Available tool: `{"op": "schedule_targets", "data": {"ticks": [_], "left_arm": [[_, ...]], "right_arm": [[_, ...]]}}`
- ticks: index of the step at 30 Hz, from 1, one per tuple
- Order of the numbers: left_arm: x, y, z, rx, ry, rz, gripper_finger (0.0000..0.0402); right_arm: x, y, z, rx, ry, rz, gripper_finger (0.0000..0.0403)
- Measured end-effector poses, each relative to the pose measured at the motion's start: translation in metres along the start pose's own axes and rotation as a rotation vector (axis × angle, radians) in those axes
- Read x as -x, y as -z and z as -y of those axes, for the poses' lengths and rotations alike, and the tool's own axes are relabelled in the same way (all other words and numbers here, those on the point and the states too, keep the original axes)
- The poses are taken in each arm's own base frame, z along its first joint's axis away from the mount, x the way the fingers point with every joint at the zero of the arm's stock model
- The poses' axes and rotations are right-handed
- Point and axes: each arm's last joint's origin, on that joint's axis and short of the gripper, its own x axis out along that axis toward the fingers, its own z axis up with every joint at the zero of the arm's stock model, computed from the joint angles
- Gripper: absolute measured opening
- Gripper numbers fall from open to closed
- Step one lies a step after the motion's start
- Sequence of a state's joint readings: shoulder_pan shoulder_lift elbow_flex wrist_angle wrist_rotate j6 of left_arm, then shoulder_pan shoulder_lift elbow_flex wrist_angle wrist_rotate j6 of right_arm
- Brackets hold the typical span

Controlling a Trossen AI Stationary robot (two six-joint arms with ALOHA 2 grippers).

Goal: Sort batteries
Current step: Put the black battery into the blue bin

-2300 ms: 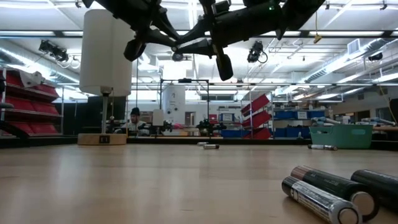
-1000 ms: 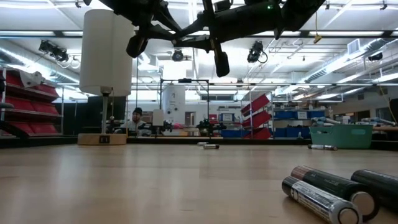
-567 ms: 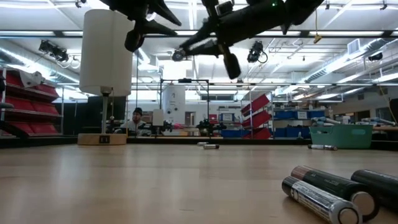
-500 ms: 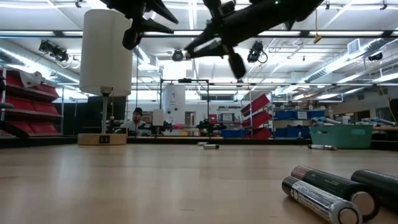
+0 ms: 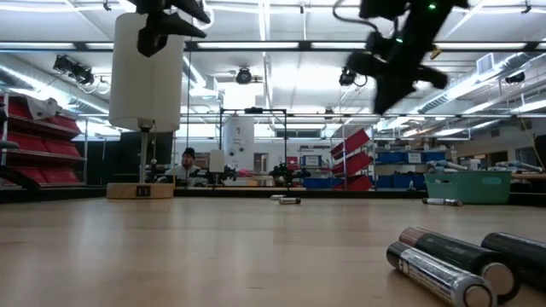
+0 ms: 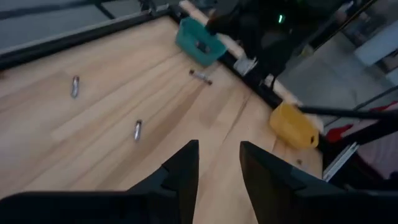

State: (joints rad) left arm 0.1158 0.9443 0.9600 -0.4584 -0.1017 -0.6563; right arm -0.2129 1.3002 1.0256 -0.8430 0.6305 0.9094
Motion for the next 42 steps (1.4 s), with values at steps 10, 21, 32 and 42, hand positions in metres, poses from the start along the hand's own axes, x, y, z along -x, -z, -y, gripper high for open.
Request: {"op": "schedule_targets", "data": {"ticks": [10,21,32,42], "left_arm": [[-0.005,0.007,-0.004,-0.017,-0.074,-0.054,0.0132],[-0.009,0.011,-0.006,-0.025,-0.111,-0.092,0.0132],[-0.018,0.014,-0.007,-0.038,-0.113,-0.146,0.0132],[-0.003,0.048,-0.016,0.006,-0.211,-0.519,0.0131]], "right_arm": [[-0.031,0.006,0.052,0.022,0.287,-0.196,0.0038],[-0.057,0.028,0.088,-0.072,0.451,-0.333,0.0055],[-0.061,0.022,0.098,-0.081,0.475,-0.362,0.014],[-0.03,0.019,0.043,-0.04,-0.055,-0.207,0.0152]]}}
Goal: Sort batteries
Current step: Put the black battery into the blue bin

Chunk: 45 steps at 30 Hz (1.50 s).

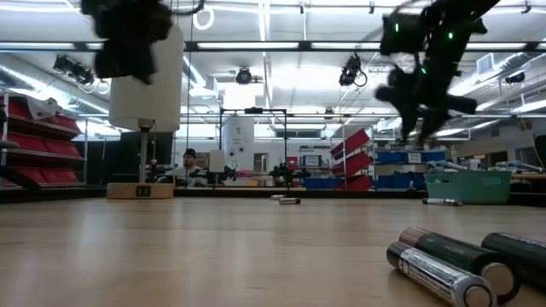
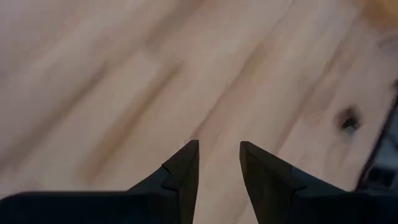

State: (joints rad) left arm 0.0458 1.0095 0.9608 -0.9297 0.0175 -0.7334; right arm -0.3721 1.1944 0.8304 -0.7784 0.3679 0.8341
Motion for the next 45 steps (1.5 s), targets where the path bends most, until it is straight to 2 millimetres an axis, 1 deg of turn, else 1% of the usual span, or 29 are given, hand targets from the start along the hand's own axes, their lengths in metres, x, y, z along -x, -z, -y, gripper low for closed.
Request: {"op": "schedule_targets", "data": {"ticks": [2,4,7,11,14,16,22,27,31,37,45], "left_arm": [[-0.002,0.014,0.0,0.058,-0.058,-0.077,0.0131],[-0.009,0.03,0.001,0.108,-0.094,-0.135,0.0131],[-0.02,0.053,0.004,0.162,-0.118,-0.204,0.0131],[-0.037,0.079,0.005,0.193,-0.142,-0.273,0.0131],[-0.044,0.095,0.005,0.173,-0.117,-0.345,0.0131],[-0.047,0.108,0.003,0.13,-0.136,-0.395,0.0131],[-0.05,0.139,0.0,-0.03,-0.111,-0.551,0.0132],[-0.052,0.157,-0.005,-0.118,-0.121,-0.6,0.0132],[-0.056,0.169,-0.012,-0.174,-0.135,-0.618,0.0132],[-0.067,0.188,-0.018,-0.245,-0.05,-0.63,0.0138],[-0.075,0.2,-0.03,-0.316,-0.138,-0.628,0.017]], "right_arm": [[0.007,0.003,-0.017,0.013,-0.133,0.051,0.015],[0.014,0.008,-0.032,0.018,-0.234,0.092,0.0148],[0.017,0.014,-0.05,0.003,-0.331,0.118,0.0144],[0.012,0.024,-0.066,-0.002,-0.372,0.103,0.0142],[0.005,0.031,-0.074,0.01,-0.365,0.081,0.0142],[0.0,0.036,-0.078,0.021,-0.365,0.063,0.0142],[-0.015,0.046,-0.091,0.034,-0.38,-0.002,0.0142],[-0.02,0.054,-0.104,0.007,-0.436,-0.015,0.0139],[-0.02,0.06,-0.112,-0.014,-0.477,-0.014,0.0139],[-0.015,0.066,-0.115,-0.027,-0.495,-0.029,0.0138],[-0.011,0.073,-0.118,-0.067,-0.514,-0.052,0.0138]]}}
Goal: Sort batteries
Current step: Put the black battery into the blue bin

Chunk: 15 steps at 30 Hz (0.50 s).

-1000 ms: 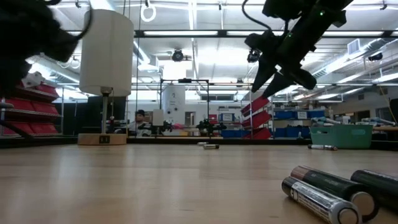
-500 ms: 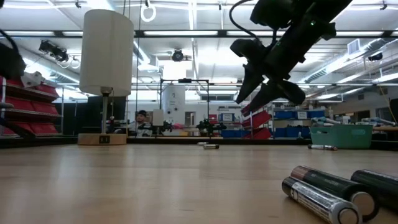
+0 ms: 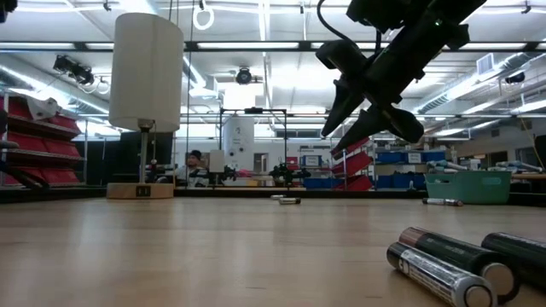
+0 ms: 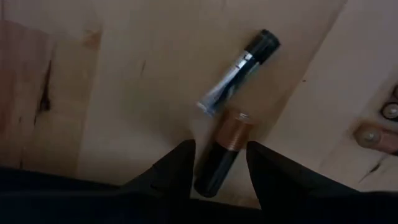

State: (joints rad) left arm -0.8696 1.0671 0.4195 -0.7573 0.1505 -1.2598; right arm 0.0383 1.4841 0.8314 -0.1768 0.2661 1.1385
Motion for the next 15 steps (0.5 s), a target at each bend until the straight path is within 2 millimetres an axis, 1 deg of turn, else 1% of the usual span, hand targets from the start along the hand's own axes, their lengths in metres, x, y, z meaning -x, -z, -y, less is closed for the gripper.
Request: {"op": "schedule_targets", "data": {"ticks": [5,8,11,15], "left_arm": [[-0.0062,0.0022,0.0042,-0.062,-0.043,-0.011,0.0193],[-0.0088,0.0027,0.0045,-0.084,-0.074,0.001,0.019],[-0.0094,0.0022,0.0038,-0.077,-0.094,0.017,0.0162],[-0.0093,0.002,0.0016,-0.03,-0.122,0.038,0.0092]], "right_arm": [[0.0009,0.0028,-0.0018,-0.017,-0.009,-0.005,0.0138],[0.0011,0.0032,-0.0023,-0.017,-0.013,-0.004,0.0138],[0.0011,0.0028,-0.0034,-0.034,-0.023,0.0,0.0138],[0.0012,0.0022,-0.0045,-0.041,-0.035,0.005,0.0137]]}}
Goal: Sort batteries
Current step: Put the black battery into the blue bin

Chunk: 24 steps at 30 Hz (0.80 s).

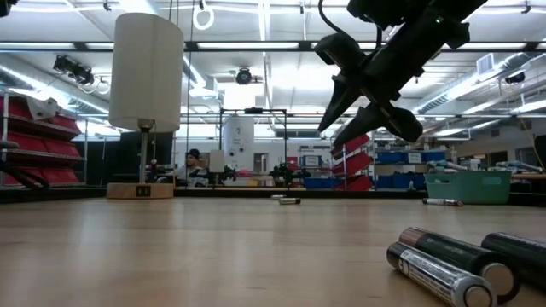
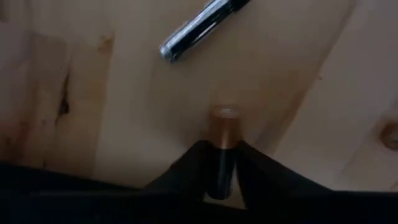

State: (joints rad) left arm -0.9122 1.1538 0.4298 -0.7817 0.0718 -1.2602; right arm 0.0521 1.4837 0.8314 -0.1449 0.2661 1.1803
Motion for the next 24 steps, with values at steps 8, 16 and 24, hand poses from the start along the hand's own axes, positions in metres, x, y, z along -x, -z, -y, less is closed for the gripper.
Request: {"op": "schedule_targets", "data": {"ticks": [8,16,24], "left_arm": [[0.007,-0.002,0.005,0.058,-0.009,0.044,0.0054],[0.024,-0.011,0.019,0.103,0.025,0.211,0.0054],[0.044,-0.027,0.03,0.146,0.084,0.33,0.0054]], "right_arm": [[0.0,0.001,-0.001,-0.004,-0.004,-0.001,0.0126],[0.001,0.001,-0.007,0.007,-0.063,0.015,0.0124],[0.003,0.005,-0.015,0.023,-0.129,0.021,0.0124]]}}
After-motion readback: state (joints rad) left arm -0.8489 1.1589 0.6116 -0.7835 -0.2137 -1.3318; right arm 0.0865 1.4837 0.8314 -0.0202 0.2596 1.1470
